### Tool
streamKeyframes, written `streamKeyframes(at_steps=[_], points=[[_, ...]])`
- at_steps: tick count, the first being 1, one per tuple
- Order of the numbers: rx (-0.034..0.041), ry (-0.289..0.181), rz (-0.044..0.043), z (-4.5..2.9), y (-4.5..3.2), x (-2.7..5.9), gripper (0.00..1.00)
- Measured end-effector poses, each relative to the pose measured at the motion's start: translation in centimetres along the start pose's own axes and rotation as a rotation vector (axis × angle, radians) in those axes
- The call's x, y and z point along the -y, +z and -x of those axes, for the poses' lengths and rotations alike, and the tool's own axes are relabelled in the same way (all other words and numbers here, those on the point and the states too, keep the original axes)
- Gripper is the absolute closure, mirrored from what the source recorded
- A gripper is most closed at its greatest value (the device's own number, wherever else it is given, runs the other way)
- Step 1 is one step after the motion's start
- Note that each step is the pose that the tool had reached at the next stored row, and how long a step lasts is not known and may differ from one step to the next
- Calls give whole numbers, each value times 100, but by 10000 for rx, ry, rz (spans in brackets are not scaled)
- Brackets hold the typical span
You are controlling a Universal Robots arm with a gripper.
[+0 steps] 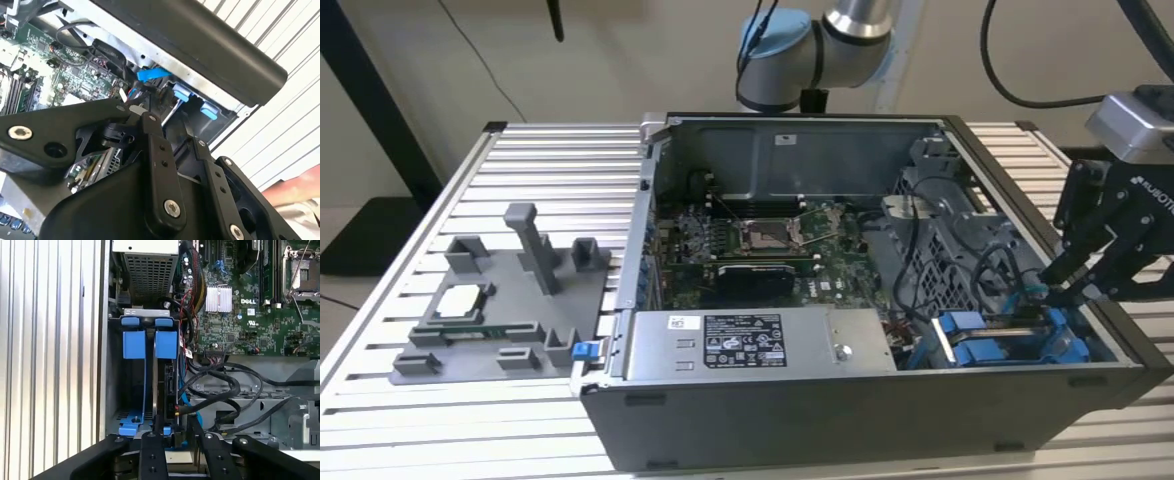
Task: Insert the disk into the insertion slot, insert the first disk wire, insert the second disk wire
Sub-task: 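Insert the first disk wire, then insert the second disk wire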
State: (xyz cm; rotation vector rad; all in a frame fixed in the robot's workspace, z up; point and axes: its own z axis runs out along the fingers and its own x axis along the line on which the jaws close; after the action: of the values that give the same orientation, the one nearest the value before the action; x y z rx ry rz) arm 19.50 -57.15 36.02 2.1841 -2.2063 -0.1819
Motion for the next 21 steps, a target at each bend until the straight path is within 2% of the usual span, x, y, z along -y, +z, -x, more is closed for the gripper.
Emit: streamKeyframes(at_steps=[2,4,6,8,11,16,17,19,21], points=[[-1,-14,57,0,3,22,0],[3,-17,74,-1,13,23,0],[75,-27,93,-3,23,37,0],[281,-48,120,-5,25,52,0],[656,-84,187,-14,25,62,0],[1063,-125,266,-49,33,66,0],[1136,-133,268,-49,34,66,100],[1227,-139,269,-49,35,65,100],[1243,-138,268,-49,36,65,100]])
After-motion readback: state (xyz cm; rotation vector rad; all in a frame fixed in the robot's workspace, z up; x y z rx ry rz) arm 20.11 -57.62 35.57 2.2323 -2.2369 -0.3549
